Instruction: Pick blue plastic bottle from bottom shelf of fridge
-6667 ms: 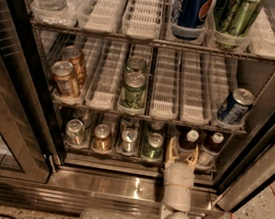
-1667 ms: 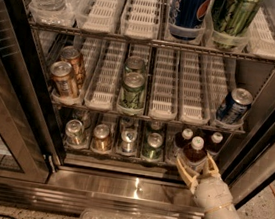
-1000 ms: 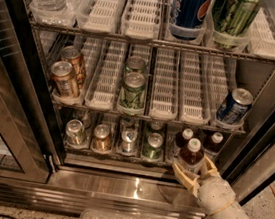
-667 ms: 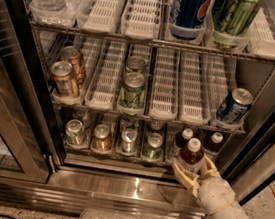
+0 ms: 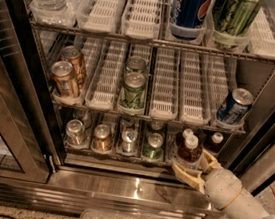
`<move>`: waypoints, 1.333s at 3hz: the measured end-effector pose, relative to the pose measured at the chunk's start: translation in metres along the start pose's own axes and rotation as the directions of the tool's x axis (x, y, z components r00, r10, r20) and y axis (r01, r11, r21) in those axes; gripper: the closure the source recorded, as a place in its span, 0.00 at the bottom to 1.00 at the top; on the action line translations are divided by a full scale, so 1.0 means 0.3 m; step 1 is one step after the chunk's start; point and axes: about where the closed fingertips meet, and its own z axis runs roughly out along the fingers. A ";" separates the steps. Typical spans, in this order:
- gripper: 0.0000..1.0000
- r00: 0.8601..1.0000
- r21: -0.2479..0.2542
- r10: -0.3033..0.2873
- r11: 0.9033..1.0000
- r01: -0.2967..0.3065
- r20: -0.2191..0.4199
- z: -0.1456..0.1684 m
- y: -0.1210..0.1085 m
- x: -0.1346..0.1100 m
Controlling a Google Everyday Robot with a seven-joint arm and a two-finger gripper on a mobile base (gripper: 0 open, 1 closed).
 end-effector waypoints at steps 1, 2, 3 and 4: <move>1.00 0.999 -0.158 -0.005 0.987 -0.001 -0.038 0.005 0.051 -0.035; 1.00 0.997 -0.319 -0.017 0.948 -0.010 -0.081 -0.012 0.140 -0.064; 1.00 0.993 -0.411 -0.027 0.911 -0.022 -0.112 -0.042 0.205 -0.100; 1.00 0.993 -0.428 -0.023 0.903 -0.028 -0.113 -0.076 0.240 -0.174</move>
Offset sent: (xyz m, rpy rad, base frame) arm -0.0720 0.0429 0.0120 -0.2086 0.1406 0.5088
